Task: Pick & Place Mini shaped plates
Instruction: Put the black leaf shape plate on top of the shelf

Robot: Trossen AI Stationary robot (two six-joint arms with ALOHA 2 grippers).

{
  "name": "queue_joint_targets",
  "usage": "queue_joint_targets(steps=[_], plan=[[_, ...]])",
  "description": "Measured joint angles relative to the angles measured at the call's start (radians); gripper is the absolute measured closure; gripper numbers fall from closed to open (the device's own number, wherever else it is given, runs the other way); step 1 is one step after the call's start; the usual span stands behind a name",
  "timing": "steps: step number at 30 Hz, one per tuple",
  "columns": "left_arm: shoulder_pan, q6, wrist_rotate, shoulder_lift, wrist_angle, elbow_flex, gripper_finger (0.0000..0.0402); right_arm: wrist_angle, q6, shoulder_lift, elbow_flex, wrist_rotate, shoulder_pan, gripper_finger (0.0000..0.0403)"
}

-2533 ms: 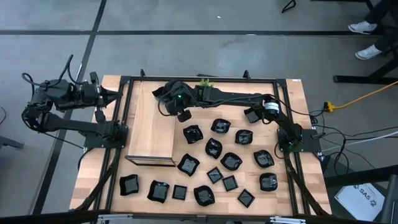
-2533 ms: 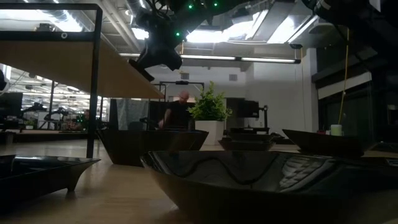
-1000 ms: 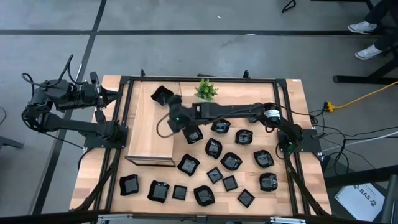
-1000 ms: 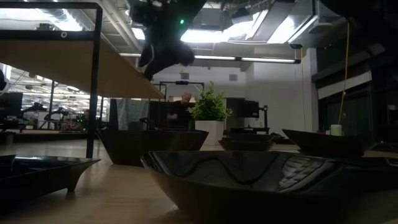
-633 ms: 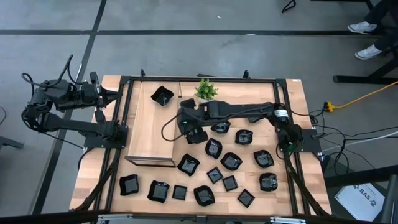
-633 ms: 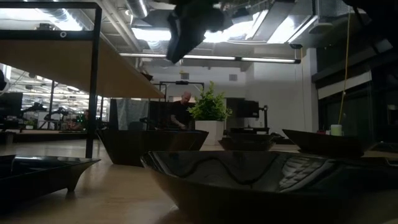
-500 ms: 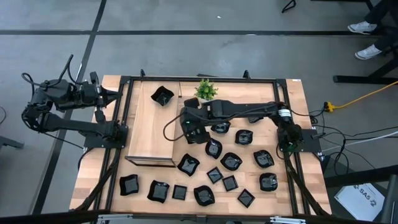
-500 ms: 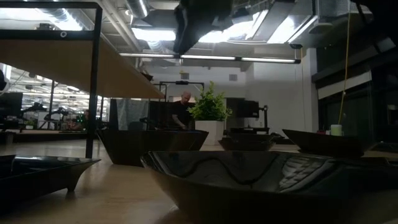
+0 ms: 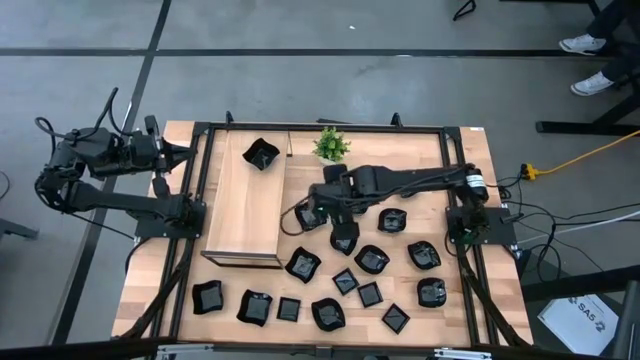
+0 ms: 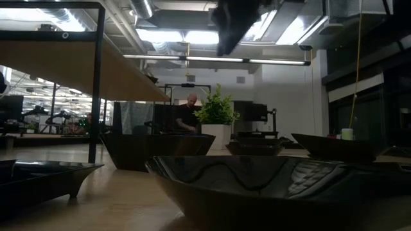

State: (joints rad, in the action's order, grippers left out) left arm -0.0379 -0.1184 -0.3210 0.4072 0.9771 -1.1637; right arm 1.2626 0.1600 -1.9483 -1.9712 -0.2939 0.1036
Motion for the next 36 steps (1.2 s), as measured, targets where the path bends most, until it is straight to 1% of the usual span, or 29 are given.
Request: queue_joint_targets(steps=[6, 11, 13, 15, 20, 26, 31, 36], plan=[[0.0, 0.0, 0.0, 0.0, 0.0, 0.0, 0.0398, -0.216, -0.088, 0.153, 0.317, -0.013, 0.027, 0.0159], [0.0, 0.0, 0.0, 0.0, 0.0, 0.0, 0.0398, -0.415, -0.173, 0.259, 0.566, -0.115, 0.067, 0.0159], [0.0, 0.0, 0.0, 0.0, 0.0, 0.0, 0.0398, -0.484, -0.2, 0.278, 0.648, -0.148, 0.079, 0.0159], [0.0, 0.0, 0.0, 0.0, 0.0, 0.0, 0.0398, -0.544, -0.222, 0.279, 0.712, -0.157, 0.087, 0.0159], [0.0, 0.0, 0.0, 0.0, 0.0, 0.0, 0.0398, -0.658, -0.283, 0.272, 0.809, -0.166, 0.098, 0.016], [0.0, 0.0, 0.0, 0.0, 0.0, 0.0, 0.0398, -0.694, -0.374, 0.271, 0.878, -0.238, 0.097, 0.016], [0.0, 0.0, 0.0, 0.0, 0.0, 0.0, 0.0398, -0.768, -0.441, 0.271, 0.962, -0.237, 0.098, 0.016], [0.0, 0.0, 0.0, 0.0, 0.0, 0.0, 0.0398, -0.843, -0.447, 0.27, 1.021, -0.238, 0.097, 0.016]])
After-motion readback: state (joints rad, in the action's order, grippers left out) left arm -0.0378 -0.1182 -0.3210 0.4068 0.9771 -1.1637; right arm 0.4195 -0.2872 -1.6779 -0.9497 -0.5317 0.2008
